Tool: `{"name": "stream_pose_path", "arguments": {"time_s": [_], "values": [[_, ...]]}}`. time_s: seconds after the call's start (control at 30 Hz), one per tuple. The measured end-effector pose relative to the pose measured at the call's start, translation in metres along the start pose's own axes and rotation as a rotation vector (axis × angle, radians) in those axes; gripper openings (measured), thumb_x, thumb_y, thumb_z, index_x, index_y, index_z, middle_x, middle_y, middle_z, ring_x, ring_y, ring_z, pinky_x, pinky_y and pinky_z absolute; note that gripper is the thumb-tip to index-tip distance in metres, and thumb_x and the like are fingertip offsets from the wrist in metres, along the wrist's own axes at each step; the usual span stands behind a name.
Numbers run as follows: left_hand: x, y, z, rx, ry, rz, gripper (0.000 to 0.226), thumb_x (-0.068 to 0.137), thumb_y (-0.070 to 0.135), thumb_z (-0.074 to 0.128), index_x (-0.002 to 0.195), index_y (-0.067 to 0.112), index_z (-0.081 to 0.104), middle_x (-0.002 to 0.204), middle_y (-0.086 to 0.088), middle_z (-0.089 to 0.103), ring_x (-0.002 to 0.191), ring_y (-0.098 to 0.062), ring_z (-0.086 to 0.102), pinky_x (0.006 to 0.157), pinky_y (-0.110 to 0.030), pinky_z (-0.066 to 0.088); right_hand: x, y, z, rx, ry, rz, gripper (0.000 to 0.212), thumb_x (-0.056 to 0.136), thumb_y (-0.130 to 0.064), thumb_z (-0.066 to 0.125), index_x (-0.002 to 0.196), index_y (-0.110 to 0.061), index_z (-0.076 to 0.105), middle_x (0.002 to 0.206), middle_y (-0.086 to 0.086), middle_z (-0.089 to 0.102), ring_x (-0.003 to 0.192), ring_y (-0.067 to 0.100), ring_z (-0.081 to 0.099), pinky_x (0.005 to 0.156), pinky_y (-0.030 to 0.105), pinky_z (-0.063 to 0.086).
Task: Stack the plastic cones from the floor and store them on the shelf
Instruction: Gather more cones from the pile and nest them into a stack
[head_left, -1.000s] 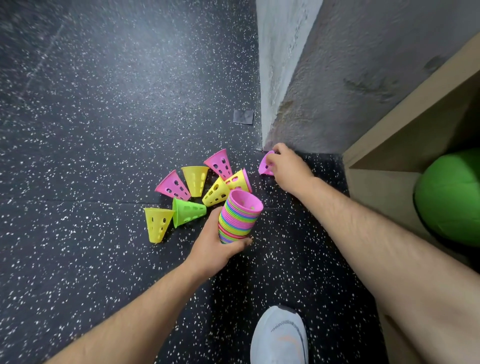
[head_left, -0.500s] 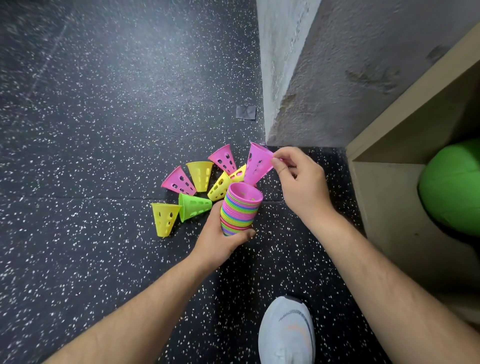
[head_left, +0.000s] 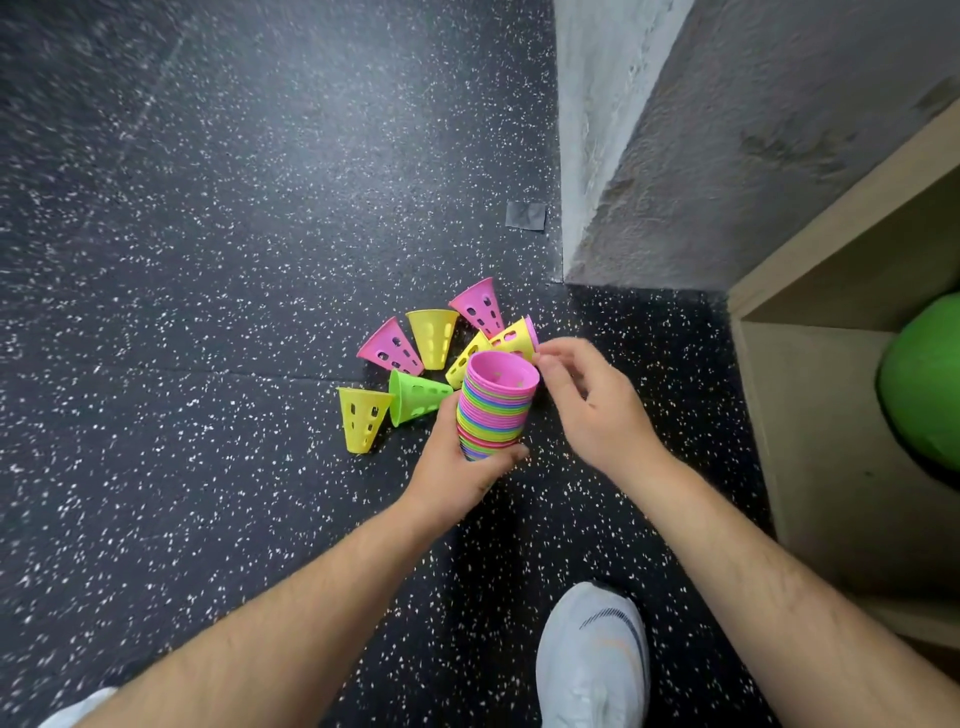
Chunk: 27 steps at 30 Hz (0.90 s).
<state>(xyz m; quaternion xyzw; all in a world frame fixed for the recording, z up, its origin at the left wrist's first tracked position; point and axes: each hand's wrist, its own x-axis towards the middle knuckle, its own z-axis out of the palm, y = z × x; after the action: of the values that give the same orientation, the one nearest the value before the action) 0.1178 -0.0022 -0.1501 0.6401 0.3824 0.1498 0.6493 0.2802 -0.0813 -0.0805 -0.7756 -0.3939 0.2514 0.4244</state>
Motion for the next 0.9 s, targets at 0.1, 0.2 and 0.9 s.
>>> {"name": "stream_pose_path", "arguments": {"time_s": [0.1, 0.2, 0.9], "values": [[-0.002, 0.001, 0.0, 0.015, -0.001, 0.005, 0.071, 0.077, 0.017, 0.09, 0.133, 0.023, 0.047, 0.113, 0.008, 0.064, 0.093, 0.009, 0.062, 0.082, -0.008, 0.047, 0.027, 0.021, 0.005, -0.085, 0.132, 0.129, 0.019, 0.1, -0.027, 0.056, 0.117, -0.022, 0.063, 0.11, -0.009, 0.066, 0.096, 0.0, 0.061, 0.09, 0.022, 0.049], [-0.004, 0.0, -0.001, 0.01, 0.002, 0.005, 0.073, 0.077, 0.018, 0.09, 0.133, 0.029, 0.045, 0.119, 0.007, 0.063, 0.099, 0.007, 0.062, 0.086, -0.008, 0.046, 0.053, 0.045, 0.014, -0.226, 0.052, 0.274, 0.034, 0.096, -0.036, 0.062, 0.124, -0.018, 0.062, 0.12, 0.0, 0.061, 0.096, 0.009, 0.06, 0.087, 0.027, 0.047], [-0.003, 0.004, -0.003, -0.01, 0.009, -0.057, 0.069, 0.079, 0.014, 0.088, 0.133, 0.021, 0.046, 0.109, 0.01, 0.065, 0.087, 0.014, 0.061, 0.08, -0.007, 0.048, 0.049, 0.001, -0.017, -0.195, 0.345, -0.212, 0.015, 0.095, -0.016, 0.066, 0.106, -0.014, 0.076, 0.101, 0.002, 0.067, 0.094, 0.01, 0.061, 0.087, 0.027, 0.05]]}}
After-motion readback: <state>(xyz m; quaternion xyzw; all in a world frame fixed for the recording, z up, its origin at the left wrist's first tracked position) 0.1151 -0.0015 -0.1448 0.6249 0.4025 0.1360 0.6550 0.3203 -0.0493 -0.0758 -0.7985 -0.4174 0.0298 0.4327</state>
